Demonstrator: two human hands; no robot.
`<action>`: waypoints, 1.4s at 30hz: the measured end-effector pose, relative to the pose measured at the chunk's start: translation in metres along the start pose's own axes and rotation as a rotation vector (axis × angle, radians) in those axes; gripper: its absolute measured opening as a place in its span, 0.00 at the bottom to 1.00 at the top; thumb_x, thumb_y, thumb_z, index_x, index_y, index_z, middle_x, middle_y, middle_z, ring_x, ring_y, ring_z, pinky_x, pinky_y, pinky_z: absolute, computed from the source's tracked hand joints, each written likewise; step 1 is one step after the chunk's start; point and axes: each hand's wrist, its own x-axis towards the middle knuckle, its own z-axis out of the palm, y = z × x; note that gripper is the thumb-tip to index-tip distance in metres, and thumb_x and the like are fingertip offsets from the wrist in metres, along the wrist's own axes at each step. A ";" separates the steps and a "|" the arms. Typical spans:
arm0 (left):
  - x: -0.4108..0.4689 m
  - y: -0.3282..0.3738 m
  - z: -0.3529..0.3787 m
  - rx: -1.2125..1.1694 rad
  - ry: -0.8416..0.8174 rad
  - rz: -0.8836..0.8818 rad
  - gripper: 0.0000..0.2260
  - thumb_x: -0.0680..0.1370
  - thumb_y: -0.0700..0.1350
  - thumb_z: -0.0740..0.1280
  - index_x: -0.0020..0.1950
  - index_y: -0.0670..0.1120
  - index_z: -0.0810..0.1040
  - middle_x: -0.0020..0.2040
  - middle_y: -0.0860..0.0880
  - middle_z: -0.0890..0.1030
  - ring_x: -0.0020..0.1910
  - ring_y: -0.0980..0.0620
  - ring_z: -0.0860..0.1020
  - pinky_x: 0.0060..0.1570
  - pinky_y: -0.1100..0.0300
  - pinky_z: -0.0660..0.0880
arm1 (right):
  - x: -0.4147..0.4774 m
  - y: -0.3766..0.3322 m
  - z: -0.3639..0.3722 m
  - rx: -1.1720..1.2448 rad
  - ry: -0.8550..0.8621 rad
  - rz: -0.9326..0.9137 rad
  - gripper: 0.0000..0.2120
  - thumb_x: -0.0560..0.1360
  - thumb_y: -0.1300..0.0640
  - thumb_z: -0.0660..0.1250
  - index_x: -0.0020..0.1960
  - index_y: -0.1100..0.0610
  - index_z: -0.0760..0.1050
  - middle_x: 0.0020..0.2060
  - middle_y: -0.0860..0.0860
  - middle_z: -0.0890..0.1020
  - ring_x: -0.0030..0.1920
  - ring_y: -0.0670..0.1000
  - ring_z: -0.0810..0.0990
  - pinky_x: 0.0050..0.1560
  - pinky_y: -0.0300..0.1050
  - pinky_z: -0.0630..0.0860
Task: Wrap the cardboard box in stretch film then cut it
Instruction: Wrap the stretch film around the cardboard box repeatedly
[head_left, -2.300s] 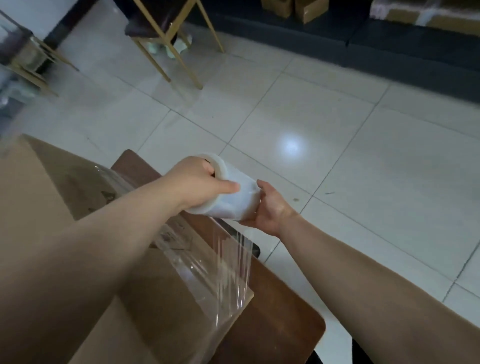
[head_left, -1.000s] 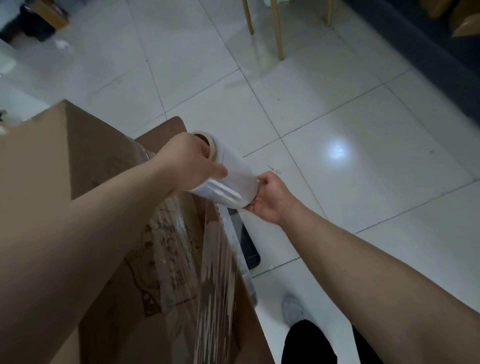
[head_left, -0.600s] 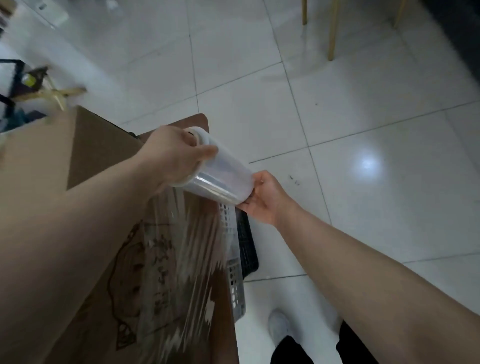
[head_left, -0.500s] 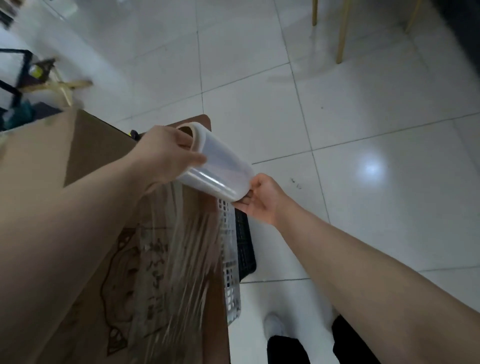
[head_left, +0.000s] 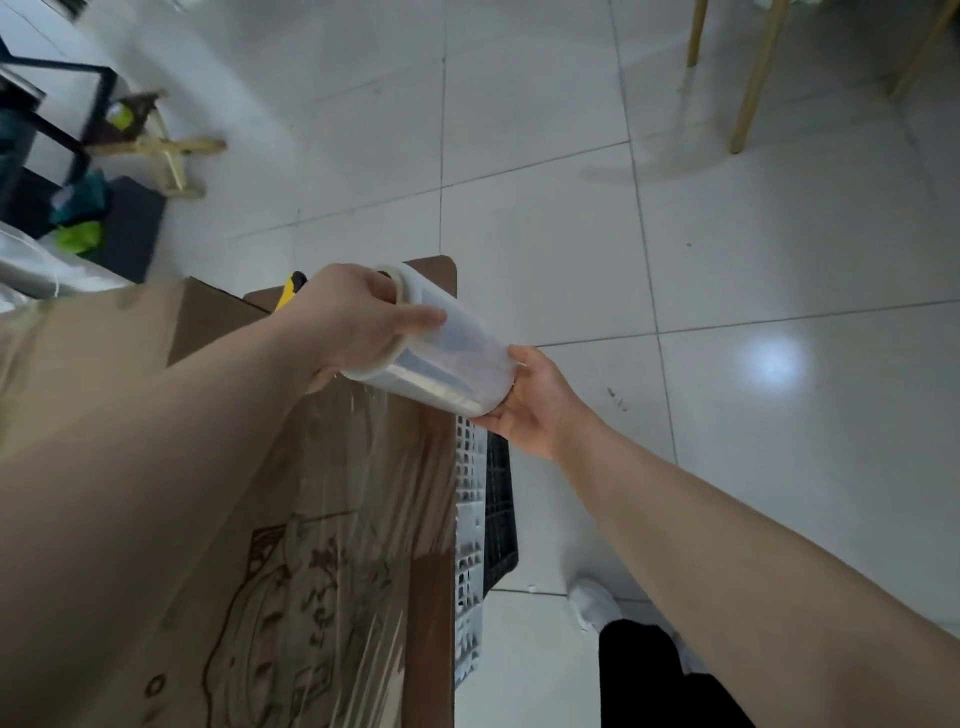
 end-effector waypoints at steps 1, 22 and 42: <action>0.006 0.001 -0.002 -0.034 0.010 -0.025 0.15 0.69 0.55 0.76 0.42 0.44 0.81 0.36 0.50 0.75 0.34 0.53 0.72 0.36 0.59 0.71 | 0.004 -0.003 0.002 0.006 -0.017 -0.004 0.21 0.79 0.49 0.52 0.64 0.58 0.72 0.56 0.60 0.78 0.55 0.60 0.77 0.55 0.54 0.76; 0.089 0.012 -0.054 0.045 0.151 -0.253 0.15 0.68 0.49 0.77 0.47 0.41 0.82 0.48 0.45 0.81 0.47 0.48 0.79 0.46 0.54 0.74 | 0.086 -0.076 0.059 -0.161 -0.082 0.256 0.19 0.80 0.48 0.56 0.63 0.58 0.74 0.54 0.57 0.80 0.56 0.57 0.79 0.58 0.52 0.77; 0.140 -0.011 -0.104 -0.157 -0.005 -0.358 0.19 0.71 0.53 0.74 0.33 0.43 0.70 0.36 0.48 0.72 0.37 0.49 0.71 0.48 0.54 0.70 | 0.155 -0.088 0.125 -0.217 -0.053 0.290 0.21 0.79 0.53 0.53 0.67 0.59 0.72 0.62 0.61 0.79 0.65 0.63 0.76 0.67 0.63 0.70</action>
